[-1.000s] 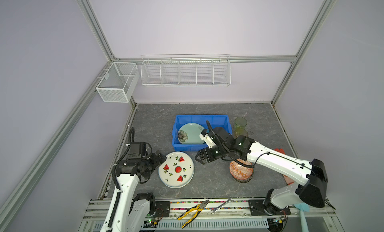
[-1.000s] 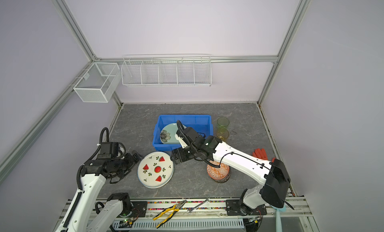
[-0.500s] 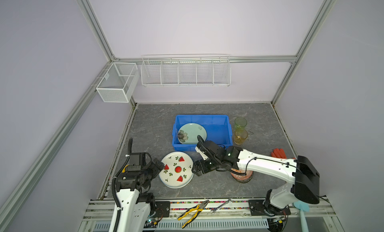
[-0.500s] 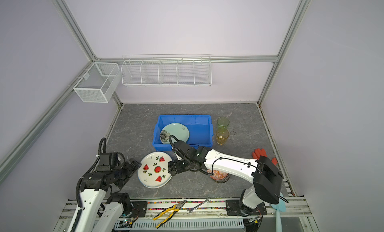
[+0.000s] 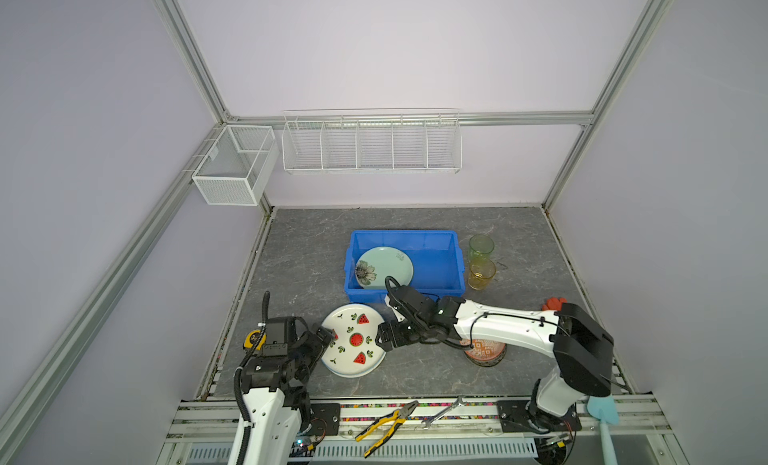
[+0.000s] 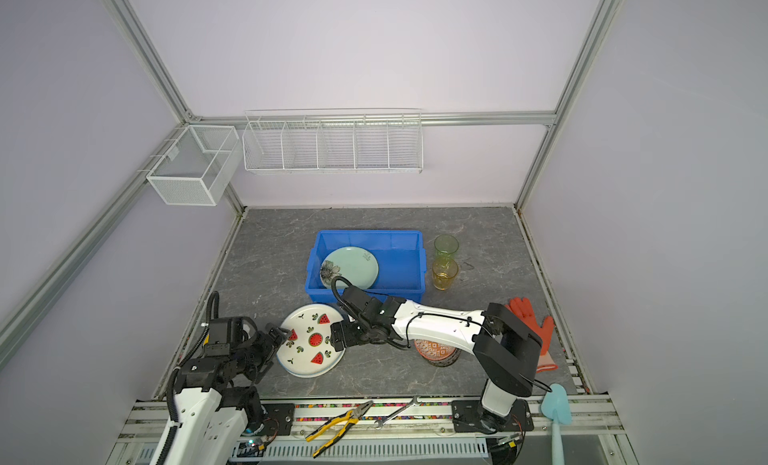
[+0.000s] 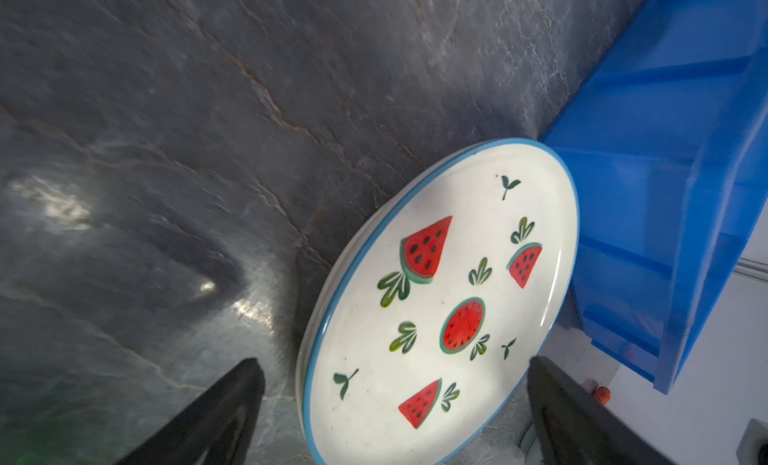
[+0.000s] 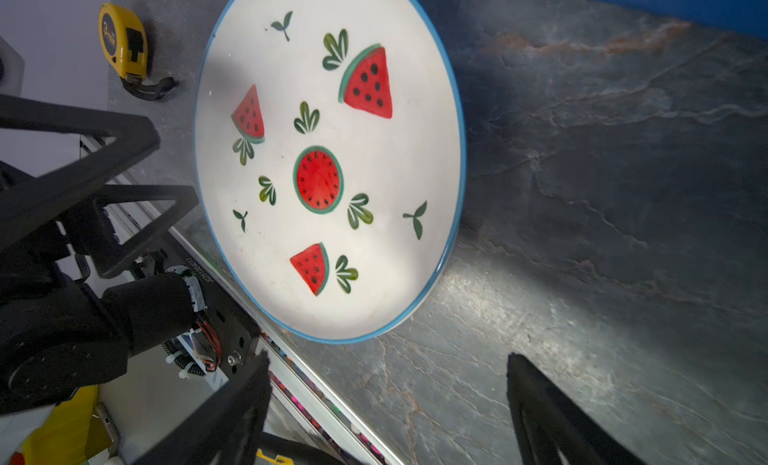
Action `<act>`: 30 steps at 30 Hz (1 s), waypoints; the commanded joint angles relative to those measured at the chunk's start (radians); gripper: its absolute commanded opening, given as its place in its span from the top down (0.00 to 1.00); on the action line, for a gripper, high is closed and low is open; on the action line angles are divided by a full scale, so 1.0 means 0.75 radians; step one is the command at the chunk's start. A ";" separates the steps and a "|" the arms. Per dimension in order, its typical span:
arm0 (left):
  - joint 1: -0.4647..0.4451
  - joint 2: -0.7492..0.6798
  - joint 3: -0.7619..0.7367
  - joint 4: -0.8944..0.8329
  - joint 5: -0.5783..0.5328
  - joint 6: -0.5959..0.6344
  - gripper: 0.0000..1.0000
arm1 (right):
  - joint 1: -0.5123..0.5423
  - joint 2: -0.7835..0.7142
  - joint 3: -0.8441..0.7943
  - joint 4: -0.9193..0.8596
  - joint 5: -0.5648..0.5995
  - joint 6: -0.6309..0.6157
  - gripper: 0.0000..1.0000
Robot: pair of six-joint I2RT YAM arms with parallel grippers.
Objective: Place the mixed dishes into the plastic bin
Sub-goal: 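Move the right gripper to the rim of the watermelon plate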
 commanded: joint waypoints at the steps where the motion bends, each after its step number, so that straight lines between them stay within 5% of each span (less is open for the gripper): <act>1: 0.000 -0.033 -0.048 0.117 0.067 -0.045 0.01 | -0.005 0.034 0.007 0.060 -0.017 0.041 0.10; 30: -0.001 -0.053 -0.067 0.174 0.036 0.130 0.03 | -0.092 0.265 0.165 0.149 -0.099 -0.042 0.06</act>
